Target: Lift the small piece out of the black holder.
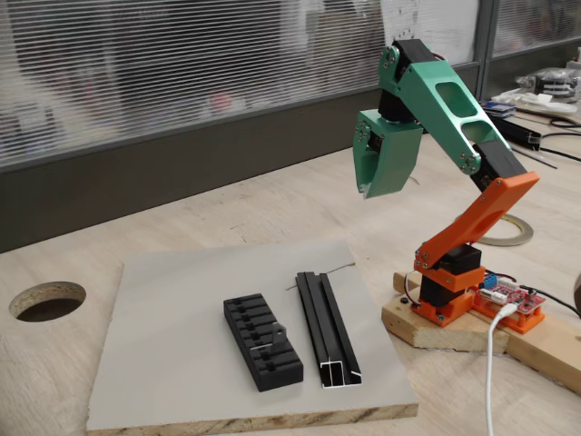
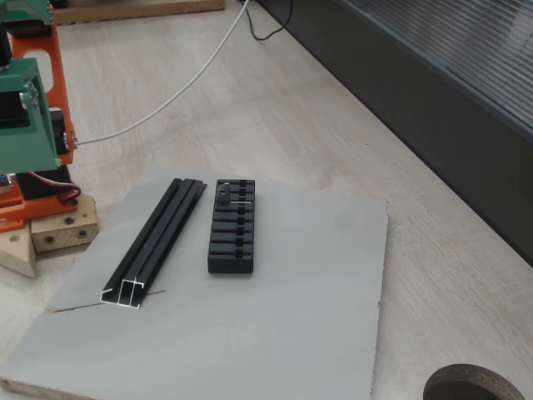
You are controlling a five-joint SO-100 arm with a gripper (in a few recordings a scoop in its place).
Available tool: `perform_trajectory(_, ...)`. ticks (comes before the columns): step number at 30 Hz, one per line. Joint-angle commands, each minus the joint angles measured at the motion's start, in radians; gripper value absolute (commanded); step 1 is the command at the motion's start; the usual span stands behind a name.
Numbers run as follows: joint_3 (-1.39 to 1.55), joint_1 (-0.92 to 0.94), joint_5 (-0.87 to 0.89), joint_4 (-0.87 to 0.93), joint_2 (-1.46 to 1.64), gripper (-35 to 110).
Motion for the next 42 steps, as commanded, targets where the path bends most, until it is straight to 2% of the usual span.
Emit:
perform_trajectory(1,-0.005,0.000,0.009,0.029,0.006,4)
perform_trajectory(13,-0.005,-0.026,0.025,0.029,0.005,4)
perform_trajectory(22,-0.005,-0.187,0.379,0.029,0.005,4)
perform_trajectory(25,-0.005,-0.215,0.443,0.029,0.005,4)
perform_trajectory(42,-0.005,-0.561,0.465,0.029,-0.155,4)
